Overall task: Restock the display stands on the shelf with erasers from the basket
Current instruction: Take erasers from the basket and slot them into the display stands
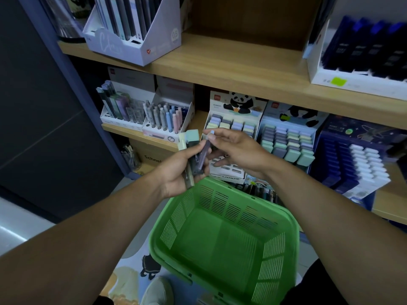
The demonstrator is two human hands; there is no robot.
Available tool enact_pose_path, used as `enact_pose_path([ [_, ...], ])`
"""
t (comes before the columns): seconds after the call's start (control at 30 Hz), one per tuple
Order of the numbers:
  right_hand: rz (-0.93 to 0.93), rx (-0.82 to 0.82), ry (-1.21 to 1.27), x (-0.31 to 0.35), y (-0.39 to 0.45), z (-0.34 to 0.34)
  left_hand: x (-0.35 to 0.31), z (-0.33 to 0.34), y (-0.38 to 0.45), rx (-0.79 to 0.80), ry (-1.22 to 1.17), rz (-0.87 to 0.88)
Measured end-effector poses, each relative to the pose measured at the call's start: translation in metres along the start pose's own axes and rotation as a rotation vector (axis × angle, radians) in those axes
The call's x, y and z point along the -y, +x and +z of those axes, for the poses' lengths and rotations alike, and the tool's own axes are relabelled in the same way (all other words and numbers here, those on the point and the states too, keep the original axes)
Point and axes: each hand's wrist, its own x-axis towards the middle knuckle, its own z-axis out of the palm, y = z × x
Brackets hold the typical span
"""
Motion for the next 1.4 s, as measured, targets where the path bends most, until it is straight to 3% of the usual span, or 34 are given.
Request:
enact_pose_path([
  [0.13, -0.054, -0.156, 0.134, -0.001, -0.003, -0.004, 0.001, 0.004, -0.006, 0.034, -0.007, -0.03],
  [0.23, -0.095, -0.334, 0.202, -0.002, -0.001, -0.011, 0.007, 0.0, -0.005, -0.142, 0.055, -0.041],
  [0.3, -0.111, -0.421, 0.156, -0.005, -0.001, -0.017, 0.01, -0.007, -0.005, -0.259, 0.096, -0.055],
  [0.4, -0.137, -0.486, -0.04, -0.011, -0.003, -0.022, 0.008, -0.014, -0.005, -0.285, 0.133, -0.057],
  [0.53, -0.186, -0.501, -0.509, -0.014, -0.003, -0.023, 0.005, -0.012, -0.004, -0.292, 0.12, -0.036],
  [0.63, -0.244, -0.466, -0.676, -0.013, -0.003, -0.014, 0.005, -0.01, -0.003, -0.263, 0.105, -0.013],
  [0.93, -0.309, -0.446, -0.848, -0.01, 0.001, -0.004, 0.001, -0.006, -0.002, -0.226, -0.002, -0.002],
  [1.4, -0.314, -0.572, -0.837, -0.007, 0.002, -0.004, 0.009, -0.006, 0.002, -0.272, 0.051, 0.033],
])
